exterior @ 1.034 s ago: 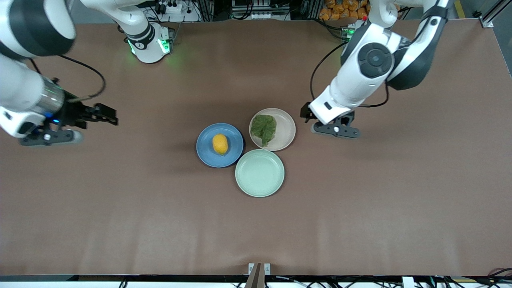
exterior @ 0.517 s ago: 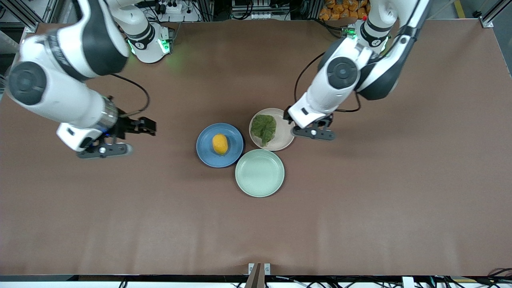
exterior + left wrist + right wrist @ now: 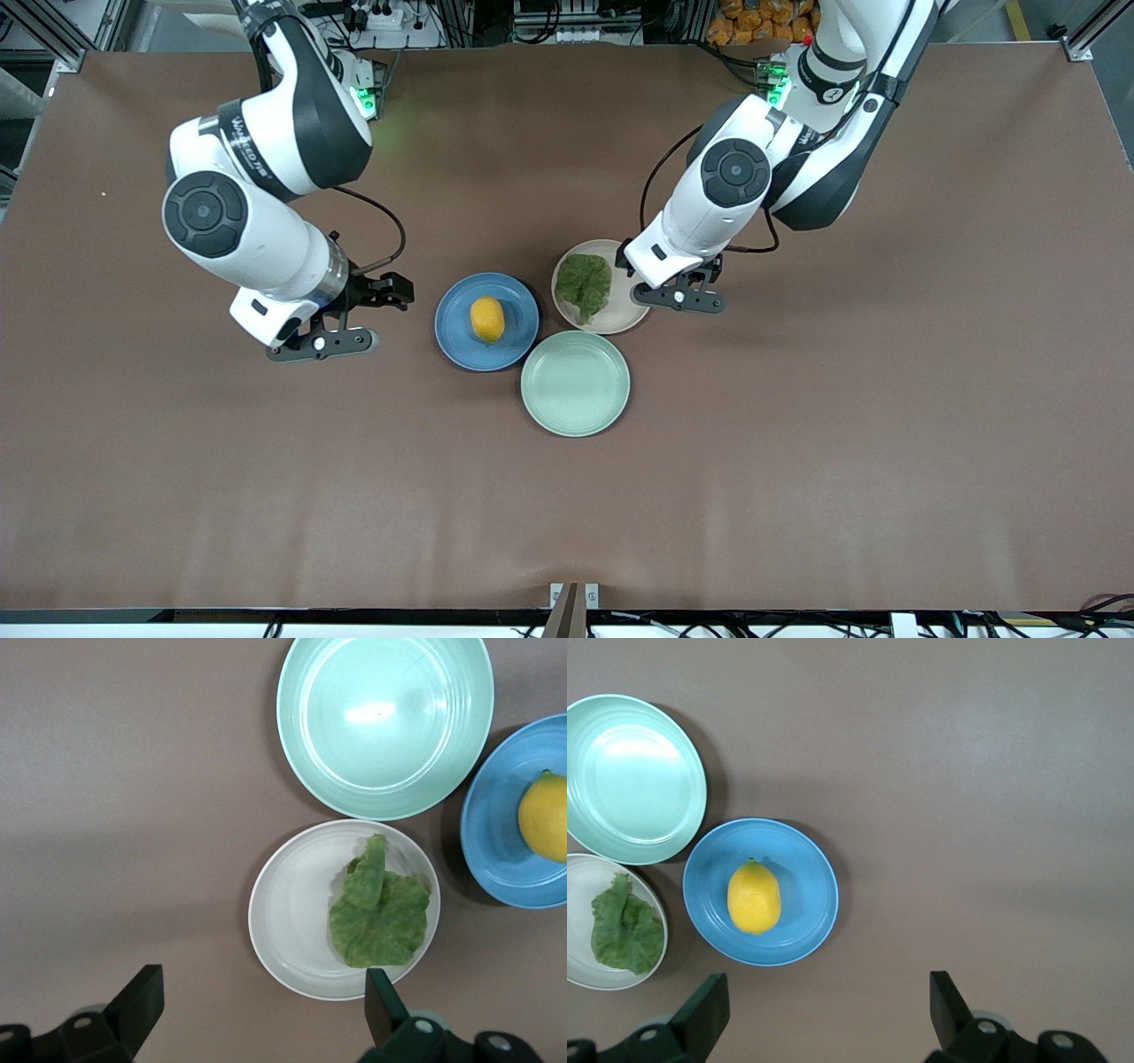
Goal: Pick lemon and lettuce from blue and beige plates
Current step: 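Lower the right gripper over the lemon while the left gripper lowers over the lettuce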
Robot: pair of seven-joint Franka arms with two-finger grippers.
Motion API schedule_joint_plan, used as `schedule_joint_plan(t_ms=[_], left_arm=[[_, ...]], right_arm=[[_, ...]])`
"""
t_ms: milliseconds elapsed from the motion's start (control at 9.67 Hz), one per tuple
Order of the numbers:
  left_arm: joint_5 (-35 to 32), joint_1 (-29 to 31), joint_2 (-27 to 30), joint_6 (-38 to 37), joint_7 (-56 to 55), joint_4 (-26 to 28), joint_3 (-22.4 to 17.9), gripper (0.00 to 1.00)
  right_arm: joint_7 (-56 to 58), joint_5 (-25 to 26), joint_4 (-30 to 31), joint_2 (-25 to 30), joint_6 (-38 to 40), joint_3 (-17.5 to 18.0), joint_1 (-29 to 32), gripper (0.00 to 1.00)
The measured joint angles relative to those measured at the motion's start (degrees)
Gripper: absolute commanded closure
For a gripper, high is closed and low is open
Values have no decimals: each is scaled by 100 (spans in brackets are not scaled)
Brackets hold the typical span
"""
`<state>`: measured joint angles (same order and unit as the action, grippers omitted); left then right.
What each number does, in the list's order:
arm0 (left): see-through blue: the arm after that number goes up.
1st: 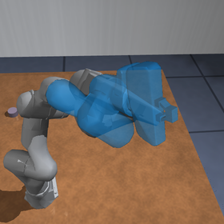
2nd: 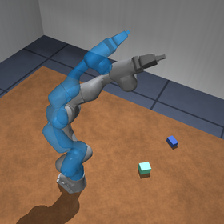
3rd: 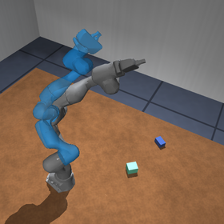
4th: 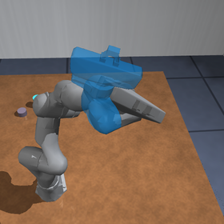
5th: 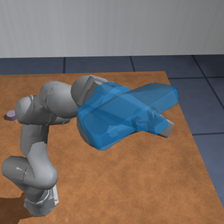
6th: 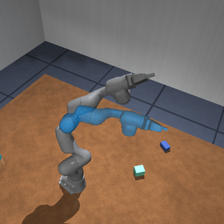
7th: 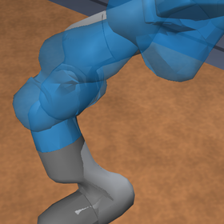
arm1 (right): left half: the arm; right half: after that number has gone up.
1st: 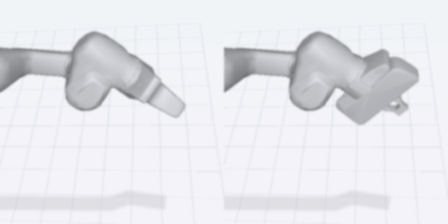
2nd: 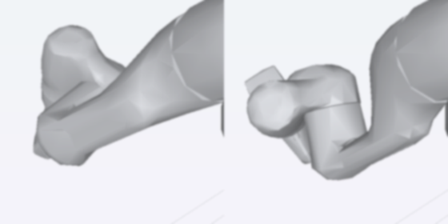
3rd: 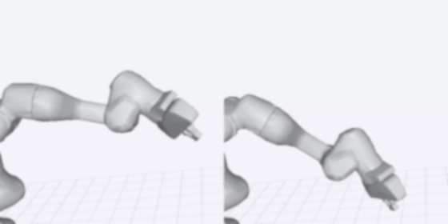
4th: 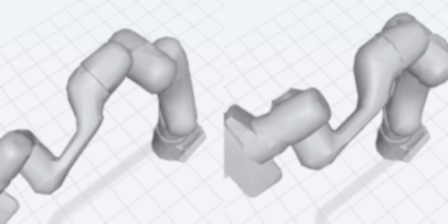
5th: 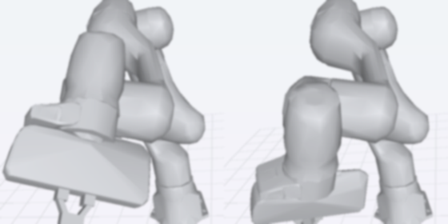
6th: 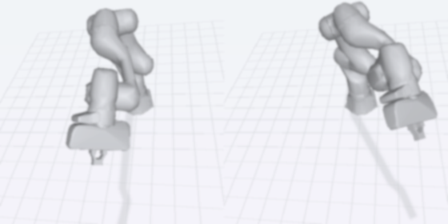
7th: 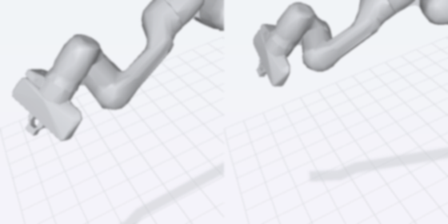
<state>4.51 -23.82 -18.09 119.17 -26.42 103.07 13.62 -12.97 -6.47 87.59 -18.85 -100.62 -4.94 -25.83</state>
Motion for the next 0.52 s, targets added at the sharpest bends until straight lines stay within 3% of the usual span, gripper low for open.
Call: schedule_joint_plan(t_ms=[517], left_arm=[[0,-343,-383,211,-269,15,13,0]], right_arm=[[-251,-89,375,-169,-673,2,-316,0]])
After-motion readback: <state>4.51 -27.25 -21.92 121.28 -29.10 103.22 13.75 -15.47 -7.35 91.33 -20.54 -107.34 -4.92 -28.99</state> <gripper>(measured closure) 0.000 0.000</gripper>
